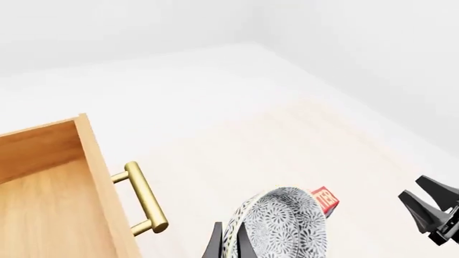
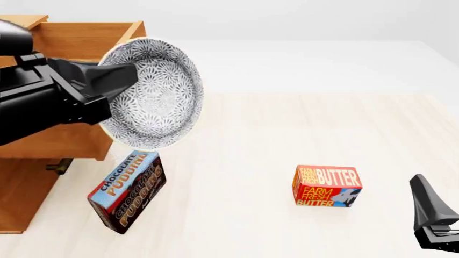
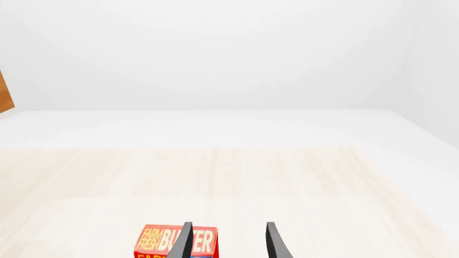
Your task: Put the bowl in the top drawer of the cabinet.
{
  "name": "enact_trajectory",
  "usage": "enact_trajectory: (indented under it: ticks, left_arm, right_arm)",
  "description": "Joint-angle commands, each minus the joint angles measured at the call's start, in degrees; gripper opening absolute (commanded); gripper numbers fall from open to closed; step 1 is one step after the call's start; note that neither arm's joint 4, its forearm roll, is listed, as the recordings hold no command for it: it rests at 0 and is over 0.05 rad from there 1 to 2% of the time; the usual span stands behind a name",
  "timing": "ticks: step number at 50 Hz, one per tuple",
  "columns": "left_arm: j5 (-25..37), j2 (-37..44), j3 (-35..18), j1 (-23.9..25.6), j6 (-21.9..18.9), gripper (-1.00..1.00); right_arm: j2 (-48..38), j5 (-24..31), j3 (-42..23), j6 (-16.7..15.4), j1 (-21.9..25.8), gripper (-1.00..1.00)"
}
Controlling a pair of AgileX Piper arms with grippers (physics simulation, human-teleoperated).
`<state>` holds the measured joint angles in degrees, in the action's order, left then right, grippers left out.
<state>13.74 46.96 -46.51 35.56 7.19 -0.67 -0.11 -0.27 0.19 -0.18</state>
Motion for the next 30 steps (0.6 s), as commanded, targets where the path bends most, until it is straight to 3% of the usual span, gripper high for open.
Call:
enact_trajectory:
  ticks: [1,30]
  left_arm:
    - [1.8,-1.3,-4.2,-3.7,0.5,-1.0]
    - [2.2,2.9,-12.2,-13.8,4.0,-1.0]
  right_arm:
    - [0.1,0.0,0.0,0.0,0.0,1.0]
    - [0.1,0.0,0.0,0.0,0.0,1.0]
